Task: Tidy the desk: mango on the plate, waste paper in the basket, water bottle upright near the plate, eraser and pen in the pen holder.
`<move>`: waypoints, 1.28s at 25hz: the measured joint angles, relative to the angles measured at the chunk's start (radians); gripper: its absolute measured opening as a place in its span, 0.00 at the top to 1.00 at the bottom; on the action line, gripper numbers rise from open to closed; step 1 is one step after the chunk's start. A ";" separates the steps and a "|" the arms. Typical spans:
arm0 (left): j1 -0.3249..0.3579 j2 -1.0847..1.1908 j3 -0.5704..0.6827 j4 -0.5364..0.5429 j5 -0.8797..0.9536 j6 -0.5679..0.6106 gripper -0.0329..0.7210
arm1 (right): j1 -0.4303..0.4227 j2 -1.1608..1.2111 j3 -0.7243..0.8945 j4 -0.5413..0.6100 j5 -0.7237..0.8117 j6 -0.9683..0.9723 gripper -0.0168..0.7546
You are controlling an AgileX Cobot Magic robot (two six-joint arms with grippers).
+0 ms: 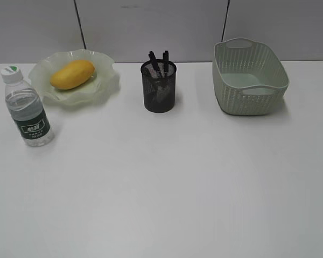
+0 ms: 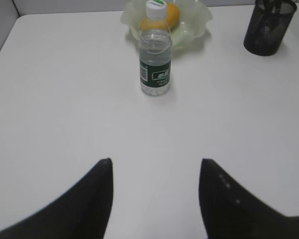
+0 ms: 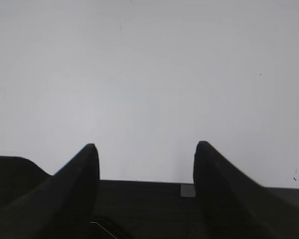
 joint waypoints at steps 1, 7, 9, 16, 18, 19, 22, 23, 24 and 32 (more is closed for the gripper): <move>0.000 0.000 0.002 0.025 -0.004 -0.029 0.40 | 0.000 0.000 0.000 0.000 0.000 0.000 0.36; 0.000 -0.001 0.033 0.089 -0.056 -0.102 0.40 | 0.000 -0.001 0.000 0.000 -0.002 0.001 0.36; 0.000 -0.002 0.035 0.091 -0.056 -0.103 0.40 | 0.000 -0.001 0.000 0.000 -0.002 0.001 0.36; -0.012 -0.003 0.036 0.080 -0.057 -0.083 0.40 | 0.000 -0.001 0.000 0.000 -0.002 0.001 0.37; -0.017 -0.003 0.036 0.080 -0.057 -0.083 0.40 | 0.000 -0.001 0.000 0.000 -0.002 0.001 0.37; -0.018 -0.003 0.036 0.080 -0.057 -0.083 0.40 | 0.000 -0.001 0.000 0.000 -0.002 0.001 0.37; -0.020 -0.003 0.036 0.079 -0.057 -0.083 0.40 | 0.000 -0.001 0.000 0.000 -0.002 0.000 0.37; -0.021 -0.003 0.036 0.079 -0.058 -0.083 0.40 | 0.000 -0.001 0.000 0.000 -0.002 0.000 0.37; -0.021 -0.003 0.036 0.079 -0.058 -0.083 0.40 | 0.000 -0.001 0.000 0.000 -0.002 0.000 0.37; -0.021 -0.003 0.036 0.079 -0.058 -0.083 0.40 | 0.000 -0.001 0.000 0.011 -0.003 0.001 0.37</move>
